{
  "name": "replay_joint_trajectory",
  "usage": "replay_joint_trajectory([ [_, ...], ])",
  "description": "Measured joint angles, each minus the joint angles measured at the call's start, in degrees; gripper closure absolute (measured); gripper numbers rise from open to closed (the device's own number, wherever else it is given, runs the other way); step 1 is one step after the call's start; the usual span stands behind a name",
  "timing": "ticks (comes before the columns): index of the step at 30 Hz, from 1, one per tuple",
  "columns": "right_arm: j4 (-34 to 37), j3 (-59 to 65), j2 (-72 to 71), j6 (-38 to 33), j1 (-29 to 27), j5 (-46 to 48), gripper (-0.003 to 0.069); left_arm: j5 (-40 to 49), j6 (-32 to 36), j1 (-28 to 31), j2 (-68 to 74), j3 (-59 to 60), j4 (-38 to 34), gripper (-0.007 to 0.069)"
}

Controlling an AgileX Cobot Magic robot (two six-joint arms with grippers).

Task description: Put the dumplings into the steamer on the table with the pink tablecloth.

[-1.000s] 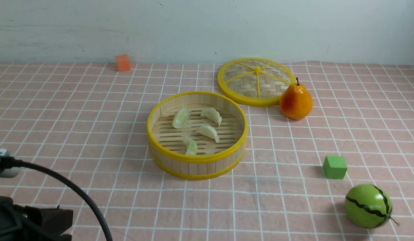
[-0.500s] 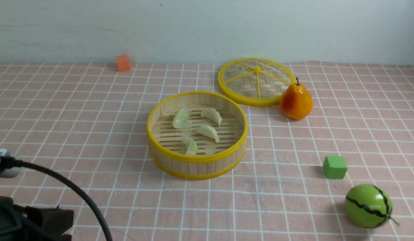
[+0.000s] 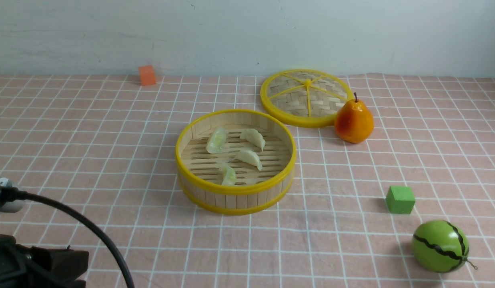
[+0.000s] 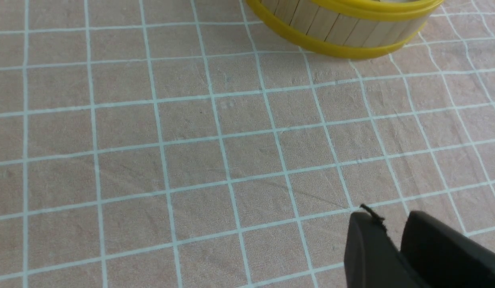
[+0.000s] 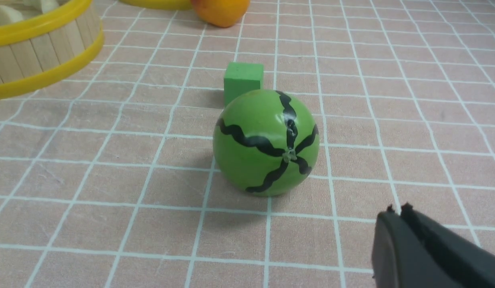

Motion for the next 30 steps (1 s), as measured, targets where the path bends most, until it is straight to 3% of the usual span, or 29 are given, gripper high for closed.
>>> replay_joint_trajectory([
  [10, 0.2, -0.1, 0.0, 0.0, 0.0, 0.1, 0.0643, -4.0, 0.0, 0.0, -7.7, 7.8, 0.1, 0.0487],
  [16, 0.1, -0.1, 0.0, 0.0, 0.0, 0.1, 0.0637, -9.2, -2.1, 1.7, -22.7, 18.6, 7.6, 0.0489],
  [18, 0.1, -0.1, 0.0, 0.0, 0.0, 0.1, 0.0634, -13.7, -4.8, 3.6, -27.4, 22.2, 8.9, 0.0512],
  [21, 0.1, -0.1, 0.0, 0.0, 0.0, 0.1, 0.0631, -18.7, -9.3, 9.7, -37.3, 28.7, 9.8, 0.0624],
  [25, 0.1, -0.1, 0.0, 0.0, 0.0, 0.1, 0.0625, -13.9, -9.2, 15.2, -41.1, 29.2, 10.0, 0.0638],
  [30, 0.1, -0.1, 0.0, 0.0, 0.0, 0.2, 0.0617, -7.8, -7.0, 16.7, -41.2, 29.6, 9.4, 0.0638],
])
